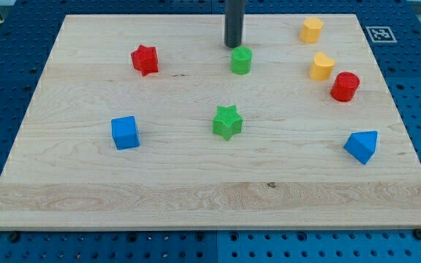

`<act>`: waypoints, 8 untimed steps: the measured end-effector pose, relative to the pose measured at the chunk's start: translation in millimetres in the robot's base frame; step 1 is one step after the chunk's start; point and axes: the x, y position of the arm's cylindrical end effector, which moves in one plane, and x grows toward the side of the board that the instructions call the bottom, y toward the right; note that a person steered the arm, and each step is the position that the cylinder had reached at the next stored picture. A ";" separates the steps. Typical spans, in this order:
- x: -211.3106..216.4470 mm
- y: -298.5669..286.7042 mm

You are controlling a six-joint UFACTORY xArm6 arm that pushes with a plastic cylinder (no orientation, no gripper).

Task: Push the green circle towards the green star

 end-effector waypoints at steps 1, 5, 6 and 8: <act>26.2 7.7; 110.8 7.7; 124.6 7.7; 153.7 7.7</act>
